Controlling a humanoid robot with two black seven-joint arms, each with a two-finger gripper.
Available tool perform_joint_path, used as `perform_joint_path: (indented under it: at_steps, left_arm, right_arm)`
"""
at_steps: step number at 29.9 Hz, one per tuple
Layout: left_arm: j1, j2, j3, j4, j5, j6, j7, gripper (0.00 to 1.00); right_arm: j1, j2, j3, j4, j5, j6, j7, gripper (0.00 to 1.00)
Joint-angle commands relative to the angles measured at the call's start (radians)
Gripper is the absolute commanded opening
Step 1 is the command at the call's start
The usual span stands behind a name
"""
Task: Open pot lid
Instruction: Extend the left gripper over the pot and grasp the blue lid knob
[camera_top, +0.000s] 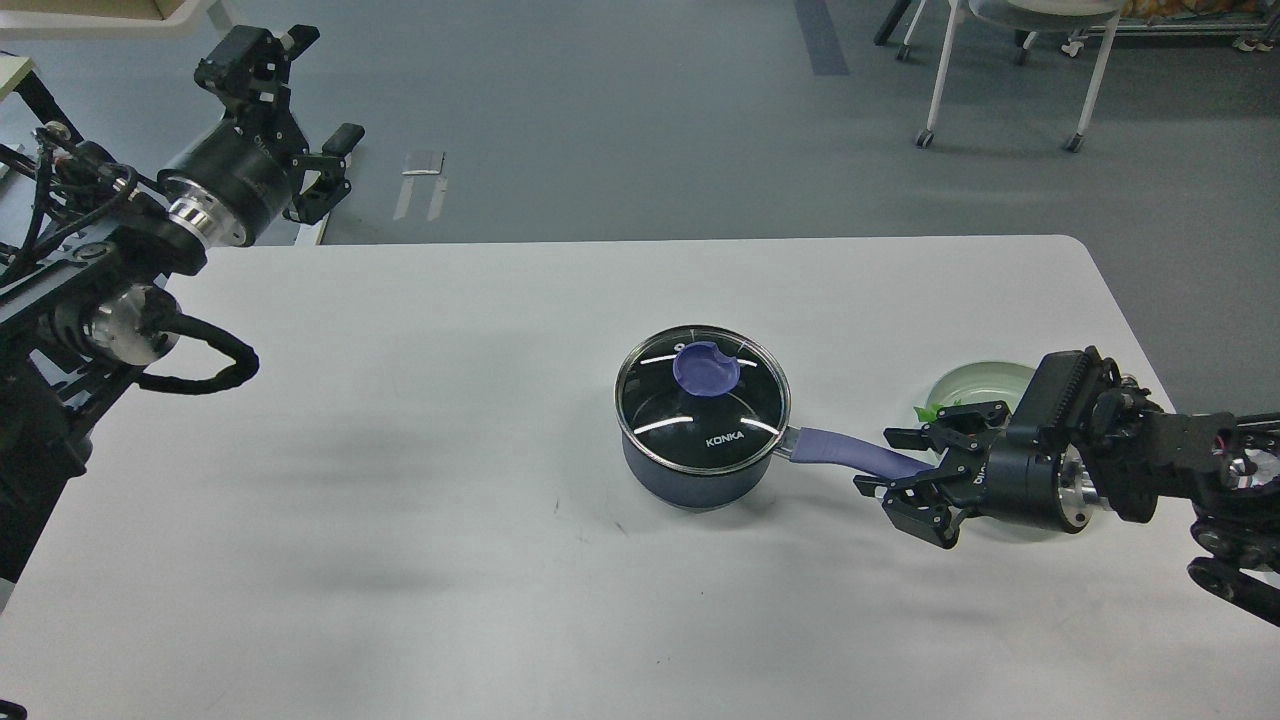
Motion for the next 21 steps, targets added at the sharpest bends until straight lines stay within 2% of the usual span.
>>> perform_joint_path:
  at_steps: [1,2,5,9,17,21]
  left_arm:
    - [0.0,0.012,0.0,0.0,0.0,-0.002,0.0,0.99]
    - [0.0,0.014,0.0,0.0,0.0,-0.002,0.001,0.99]
    - [-0.001,0.015,0.0,0.0,0.0,-0.002,0.002,0.99]
    - [-0.001,0.018,0.0,0.0,0.0,-0.002,0.002,0.99]
    - [-0.001,0.02,0.002,-0.012,0.001,-0.003,0.003,0.99]
    - [0.0,0.026,0.023,-0.115,0.076,0.002,0.002,0.99]
  right_arm:
    - [0.001,-0.001,-0.001,0.0,0.009,0.0,0.0,0.54]
    - [0.0,-0.001,-0.001,0.002,0.009,0.0,0.003,0.53]
    - [0.003,-0.001,-0.001,0.004,0.009,0.0,0.029,0.43]
    - [0.006,0.001,-0.001,0.002,0.009,0.0,0.028,0.29]
    - [0.006,-0.002,0.0,0.0,0.014,0.0,0.028,0.28]
    - [0.008,-0.002,-0.001,0.002,0.014,0.0,0.031,0.26]
